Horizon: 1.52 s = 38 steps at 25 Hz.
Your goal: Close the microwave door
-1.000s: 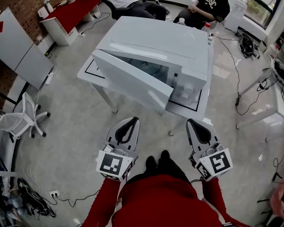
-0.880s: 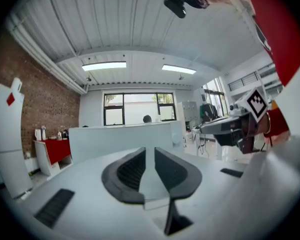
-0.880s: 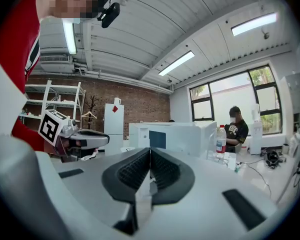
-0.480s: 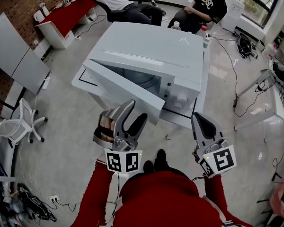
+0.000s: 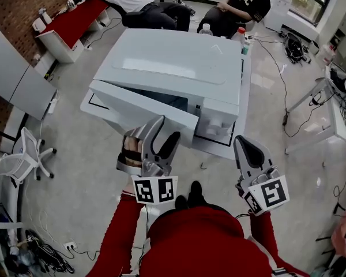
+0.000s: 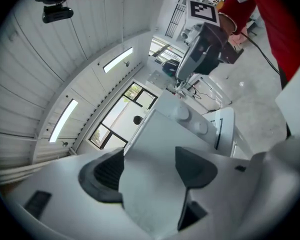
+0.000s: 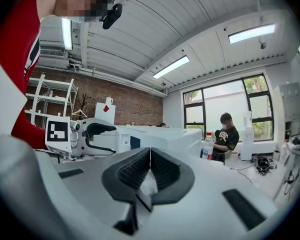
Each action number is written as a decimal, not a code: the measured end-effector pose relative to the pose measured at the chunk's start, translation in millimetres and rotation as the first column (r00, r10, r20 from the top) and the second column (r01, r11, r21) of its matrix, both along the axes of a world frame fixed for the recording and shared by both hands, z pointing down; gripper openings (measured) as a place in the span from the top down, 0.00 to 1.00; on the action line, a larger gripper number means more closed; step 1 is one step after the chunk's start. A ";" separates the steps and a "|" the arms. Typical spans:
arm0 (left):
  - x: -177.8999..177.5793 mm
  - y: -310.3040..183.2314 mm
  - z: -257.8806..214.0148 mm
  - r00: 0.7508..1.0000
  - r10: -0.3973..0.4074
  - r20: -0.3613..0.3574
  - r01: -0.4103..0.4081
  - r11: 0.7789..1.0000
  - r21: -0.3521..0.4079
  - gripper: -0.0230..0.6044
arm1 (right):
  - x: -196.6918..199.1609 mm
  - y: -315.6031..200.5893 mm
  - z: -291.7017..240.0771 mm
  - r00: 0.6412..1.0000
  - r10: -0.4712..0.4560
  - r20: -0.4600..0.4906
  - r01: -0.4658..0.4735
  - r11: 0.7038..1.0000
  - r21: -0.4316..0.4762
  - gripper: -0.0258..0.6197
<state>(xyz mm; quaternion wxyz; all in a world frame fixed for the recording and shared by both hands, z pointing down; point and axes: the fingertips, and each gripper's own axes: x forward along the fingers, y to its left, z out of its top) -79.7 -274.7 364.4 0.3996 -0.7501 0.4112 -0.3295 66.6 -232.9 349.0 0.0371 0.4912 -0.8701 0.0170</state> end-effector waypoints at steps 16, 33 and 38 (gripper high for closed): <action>18.2 -27.8 -1.9 0.933 -0.113 -0.341 0.084 0.991 -0.100 0.46 | 13.7 -6.6 11.3 1.000 0.006 -0.009 -0.006 0.999 -0.033 0.94; 23.0 -39.2 -7.2 0.910 -0.162 -0.381 0.129 0.985 -0.110 0.45 | 5.0 -15.3 10.0 0.999 -0.039 -0.013 0.038 0.998 -0.053 0.94; 21.9 -48.9 -7.8 0.904 -0.192 -0.383 0.158 0.980 -0.117 0.45 | -1.2 -16.2 8.7 0.999 -0.041 -0.008 0.041 0.998 -0.056 0.94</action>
